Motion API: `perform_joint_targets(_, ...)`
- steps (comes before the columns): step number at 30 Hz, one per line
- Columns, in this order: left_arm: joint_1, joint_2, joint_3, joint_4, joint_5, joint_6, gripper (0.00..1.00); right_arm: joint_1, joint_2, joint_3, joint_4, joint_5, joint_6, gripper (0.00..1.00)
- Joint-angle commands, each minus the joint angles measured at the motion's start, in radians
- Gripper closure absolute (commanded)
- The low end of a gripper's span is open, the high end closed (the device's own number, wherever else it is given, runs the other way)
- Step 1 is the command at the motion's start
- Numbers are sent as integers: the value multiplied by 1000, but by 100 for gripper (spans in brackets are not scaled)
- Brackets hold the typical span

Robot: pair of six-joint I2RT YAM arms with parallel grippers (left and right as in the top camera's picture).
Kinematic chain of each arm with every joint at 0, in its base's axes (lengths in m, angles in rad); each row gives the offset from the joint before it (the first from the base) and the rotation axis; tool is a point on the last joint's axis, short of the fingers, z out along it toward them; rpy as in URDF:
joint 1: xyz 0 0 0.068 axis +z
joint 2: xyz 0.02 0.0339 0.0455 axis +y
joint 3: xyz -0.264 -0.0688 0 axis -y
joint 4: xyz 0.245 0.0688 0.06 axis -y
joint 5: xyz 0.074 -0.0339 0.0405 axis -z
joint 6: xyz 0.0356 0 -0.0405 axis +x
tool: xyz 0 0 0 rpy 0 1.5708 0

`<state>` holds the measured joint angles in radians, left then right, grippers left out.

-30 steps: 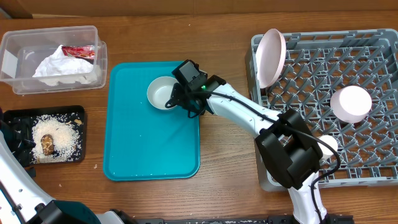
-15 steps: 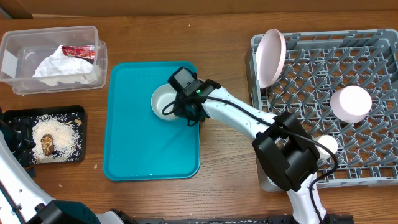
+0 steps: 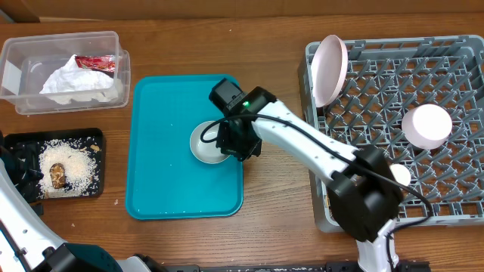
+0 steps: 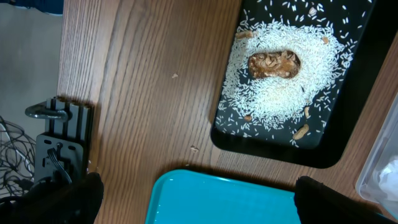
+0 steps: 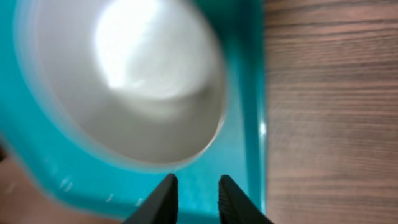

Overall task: Sort waste into correct bins and load items into the dishwasher
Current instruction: 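Grasp the white bowl rim with the right gripper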

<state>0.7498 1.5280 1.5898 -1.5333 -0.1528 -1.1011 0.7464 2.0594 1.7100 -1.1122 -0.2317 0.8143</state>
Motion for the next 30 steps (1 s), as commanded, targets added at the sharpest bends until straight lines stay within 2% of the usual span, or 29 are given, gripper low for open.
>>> perform_joint_targets(1,3,3,-4,-2,-4,-18,0,12,-97,55,16,-75,-144,70)
perform_joint_targets(3,3,3,-4,-2,-3,-18,0,26,-120,61,70,-84,-235,62)
perform_joint_targets(4,3,3,-4,-2,-3,-18,0,36,-127,61,103,-84,-288,49)
perform_joint_targets(6,3,3,-4,-2,-3,-18,0,63,-129,61,179,-76,-402,9)
perform_joint_targets(7,3,3,-4,-2,-3,-18,0,76,-127,60,208,-49,-430,0)
perform_joint_targets(11,3,3,-4,-2,-3,-18,0,133,-94,57,265,120,-422,0)
perform_joint_targets(16,3,3,-4,-2,-4,-18,0,191,4,57,308,261,-393,8)
perform_joint_targets(20,3,3,-4,-2,-4,-18,0,216,72,57,307,302,-396,17)
perform_joint_targets(23,3,3,-4,-2,-3,-18,0,244,95,57,298,368,-396,20)
perform_joint_targets(26,3,3,-4,-2,-4,-18,0,271,99,57,296,416,-396,30)
perform_joint_targets(29,3,3,-4,-2,-3,-18,0,287,100,56,298,423,-395,45)
perform_joint_targets(30,3,3,-4,-2,-3,-18,0,292,104,56,299,423,-395,46)
